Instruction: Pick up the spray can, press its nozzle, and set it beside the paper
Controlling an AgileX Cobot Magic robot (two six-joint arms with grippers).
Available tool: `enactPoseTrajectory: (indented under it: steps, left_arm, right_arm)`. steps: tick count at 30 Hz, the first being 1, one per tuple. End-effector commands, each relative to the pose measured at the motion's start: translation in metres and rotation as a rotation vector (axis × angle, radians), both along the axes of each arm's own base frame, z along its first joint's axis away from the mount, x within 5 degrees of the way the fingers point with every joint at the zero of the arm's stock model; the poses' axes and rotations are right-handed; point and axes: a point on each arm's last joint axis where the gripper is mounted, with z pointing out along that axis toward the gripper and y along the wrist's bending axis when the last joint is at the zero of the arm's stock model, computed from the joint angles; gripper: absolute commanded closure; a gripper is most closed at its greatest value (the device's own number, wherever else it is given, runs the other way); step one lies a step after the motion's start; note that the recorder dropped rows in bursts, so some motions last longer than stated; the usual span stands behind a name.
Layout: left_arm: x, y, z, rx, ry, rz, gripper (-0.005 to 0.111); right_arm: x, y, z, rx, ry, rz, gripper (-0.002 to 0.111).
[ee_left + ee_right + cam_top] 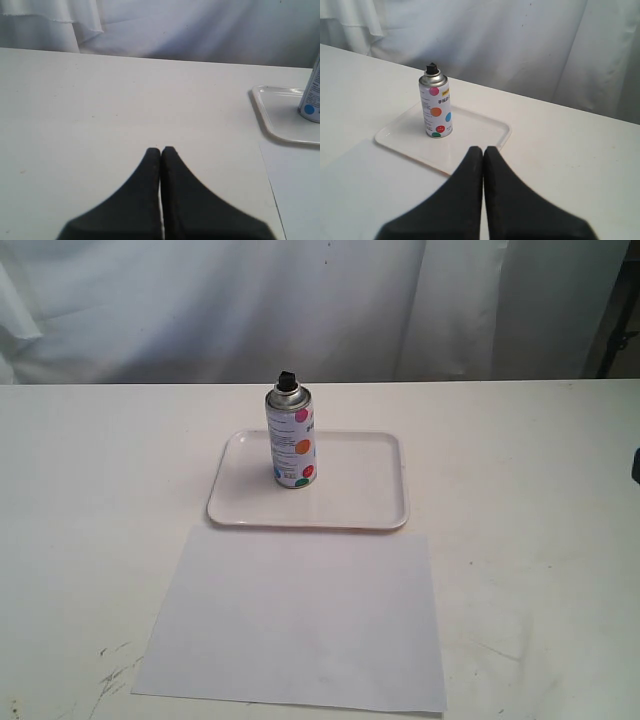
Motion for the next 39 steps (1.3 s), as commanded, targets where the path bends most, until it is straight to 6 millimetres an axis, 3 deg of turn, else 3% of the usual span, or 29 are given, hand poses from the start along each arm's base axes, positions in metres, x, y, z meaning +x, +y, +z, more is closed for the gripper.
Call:
enactPoseTrajectory:
  steps: [1, 9, 14, 19, 26, 29, 31, 39]
  left_arm:
    - [0.0, 0.0, 0.0, 0.007, -0.014, 0.0, 0.107]
    - [0.0, 0.0, 0.0, 0.007, -0.014, 0.0, 0.107]
    - [0.0, 0.0, 0.0, 0.007, -0.014, 0.0, 0.107]
    - [0.0, 0.0, 0.0, 0.007, -0.014, 0.0, 0.107]
    - [0.0, 0.0, 0.0, 0.007, -0.014, 0.0, 0.107]
    - [0.0, 0.0, 0.0, 0.007, -0.014, 0.0, 0.107]
    - [0.0, 0.0, 0.0, 0.007, -0.014, 0.0, 0.107]
    - [0.0, 0.0, 0.0, 0.007, -0.014, 0.0, 0.107]
  right_arm:
    - [-0.001, -0.001, -0.001, -0.001, -0.001, -0.004, 0.108]
    - [-0.005, -0.002, 0.003, -0.002, -0.035, -0.016, 0.108]
    - [-0.035, -0.021, 0.017, 0.081, -0.207, -0.224, 0.108]
    - [-0.057, -0.029, 0.007, 0.083, -0.335, -0.356, 0.108]
    - [-0.061, -0.028, 0.001, 0.106, -0.313, -0.348, 0.108]
    - [-0.064, -0.038, -0.022, 0.157, -0.141, -0.486, 0.108]
    - [-0.064, -0.044, -0.035, 0.178, -0.145, -0.56, 0.108]
    - [-0.061, -0.046, -0.079, 0.131, -0.094, -0.567, 0.108]
